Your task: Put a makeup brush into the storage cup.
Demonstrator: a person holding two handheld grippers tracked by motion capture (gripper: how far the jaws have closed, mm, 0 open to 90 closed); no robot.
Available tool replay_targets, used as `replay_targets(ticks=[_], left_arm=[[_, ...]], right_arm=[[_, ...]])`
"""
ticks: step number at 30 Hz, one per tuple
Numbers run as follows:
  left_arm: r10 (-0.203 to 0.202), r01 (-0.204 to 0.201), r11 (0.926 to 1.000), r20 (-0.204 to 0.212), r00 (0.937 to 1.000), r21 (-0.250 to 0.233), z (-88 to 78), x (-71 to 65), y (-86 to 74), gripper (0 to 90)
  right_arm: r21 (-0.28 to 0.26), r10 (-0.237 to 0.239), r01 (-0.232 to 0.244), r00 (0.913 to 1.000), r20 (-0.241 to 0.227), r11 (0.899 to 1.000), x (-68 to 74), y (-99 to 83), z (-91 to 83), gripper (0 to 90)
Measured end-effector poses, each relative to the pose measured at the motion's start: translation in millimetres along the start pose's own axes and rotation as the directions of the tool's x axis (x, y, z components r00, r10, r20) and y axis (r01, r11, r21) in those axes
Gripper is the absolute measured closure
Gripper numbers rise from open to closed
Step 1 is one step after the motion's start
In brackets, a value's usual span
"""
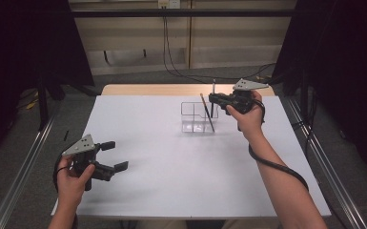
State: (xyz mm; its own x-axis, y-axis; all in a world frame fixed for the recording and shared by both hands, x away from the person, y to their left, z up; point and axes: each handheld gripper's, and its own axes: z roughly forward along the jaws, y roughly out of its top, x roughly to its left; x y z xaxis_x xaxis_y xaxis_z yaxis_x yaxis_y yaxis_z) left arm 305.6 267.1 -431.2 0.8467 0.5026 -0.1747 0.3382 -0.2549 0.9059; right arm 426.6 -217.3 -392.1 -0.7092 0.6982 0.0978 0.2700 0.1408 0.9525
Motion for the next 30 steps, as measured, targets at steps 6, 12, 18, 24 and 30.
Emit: replay_targets(ticks=[6, 12, 18, 24, 30], left_arm=[[0.001, -0.001, 1.0, -0.007, 1.0, -0.001, 0.2, -1.2, -0.6, 0.6], [0.004, -0.004, 1.0, -0.005, 1.0, 0.006, -0.4, -2.3, -0.8, 0.6], [0.01, -0.01, 0.9999, -0.006, 0.9999, 0.006, -1.4, -3.4, -0.7, 0.6], [0.01, -0.009, 1.0, -0.011, 0.9999, 0.002, -2.2, -4.3, -1.6, 0.6], [0.006, -0.006, 0.9999, -0.007, 1.0, 0.011, -2.7, -4.7, -2.6, 0.7]], right_arm=[[-0.005, 0.005, -0.005, 1.0, 0.007, 1.0, 0.8, -3.0, 2.4, 84.8], [-0.002, 0.005, -0.005, 1.0, 0.005, 1.0, 3.4, -5.7, 4.7, 84.7], [0.006, -0.002, 0.002, 1.0, 0.005, 1.0, 5.5, -9.1, 6.4, 84.6], [0.005, -0.001, 0.001, 1.0, 0.008, 1.0, 4.8, -10.5, 5.9, 84.6], [0.001, -0.004, 0.004, 1.0, 0.008, 1.0, 5.0, -11.3, 6.7, 84.6]])
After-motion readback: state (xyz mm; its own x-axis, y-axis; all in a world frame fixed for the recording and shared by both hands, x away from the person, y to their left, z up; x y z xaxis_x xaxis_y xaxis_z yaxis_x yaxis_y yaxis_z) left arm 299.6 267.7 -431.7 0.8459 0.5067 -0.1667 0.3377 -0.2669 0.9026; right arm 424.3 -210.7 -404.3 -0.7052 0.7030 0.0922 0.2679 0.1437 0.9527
